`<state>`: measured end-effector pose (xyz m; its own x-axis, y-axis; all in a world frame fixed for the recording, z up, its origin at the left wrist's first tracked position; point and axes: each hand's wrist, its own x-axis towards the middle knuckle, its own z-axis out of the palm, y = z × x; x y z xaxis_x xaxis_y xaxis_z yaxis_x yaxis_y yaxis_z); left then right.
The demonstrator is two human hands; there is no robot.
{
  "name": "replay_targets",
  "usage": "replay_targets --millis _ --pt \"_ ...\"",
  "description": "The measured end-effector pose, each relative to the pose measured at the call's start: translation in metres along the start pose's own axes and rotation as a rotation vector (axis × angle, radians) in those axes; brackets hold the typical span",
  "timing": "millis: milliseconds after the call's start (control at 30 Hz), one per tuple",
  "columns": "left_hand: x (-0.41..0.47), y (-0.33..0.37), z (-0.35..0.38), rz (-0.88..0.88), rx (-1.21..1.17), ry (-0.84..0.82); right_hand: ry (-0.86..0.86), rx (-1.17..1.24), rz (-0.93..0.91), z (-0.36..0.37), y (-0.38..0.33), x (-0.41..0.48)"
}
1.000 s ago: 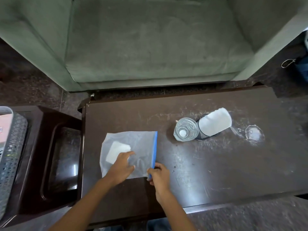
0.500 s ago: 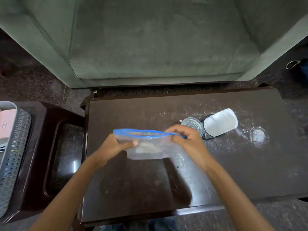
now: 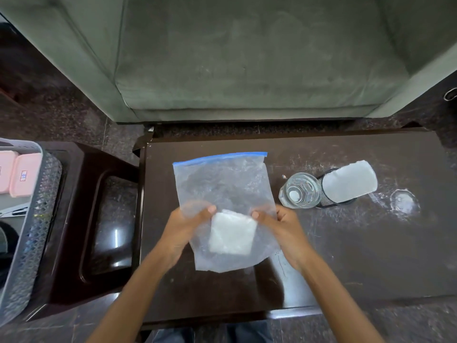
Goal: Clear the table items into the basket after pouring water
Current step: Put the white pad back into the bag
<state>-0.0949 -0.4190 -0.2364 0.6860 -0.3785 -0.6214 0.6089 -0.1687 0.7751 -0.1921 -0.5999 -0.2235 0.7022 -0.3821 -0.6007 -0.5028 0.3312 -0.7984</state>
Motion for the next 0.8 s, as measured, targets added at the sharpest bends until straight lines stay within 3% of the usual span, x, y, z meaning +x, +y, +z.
replay_targets --millis 67,333,667,800 --pt "0.001 -0.004 0.004 -0.035 0.020 0.072 0.014 0.006 0.001 0.006 0.000 -0.001" --pt "0.002 -0.013 0.005 -0.092 -0.079 -0.022 0.026 -0.014 0.033 0.009 0.001 0.002" --pt "-0.001 -0.015 0.012 0.029 -0.107 0.220 0.051 0.077 0.011 0.001 0.007 0.001" --pt "-0.002 -0.017 0.007 -0.121 -0.153 0.052 0.064 0.111 -0.009 0.002 0.010 0.002"
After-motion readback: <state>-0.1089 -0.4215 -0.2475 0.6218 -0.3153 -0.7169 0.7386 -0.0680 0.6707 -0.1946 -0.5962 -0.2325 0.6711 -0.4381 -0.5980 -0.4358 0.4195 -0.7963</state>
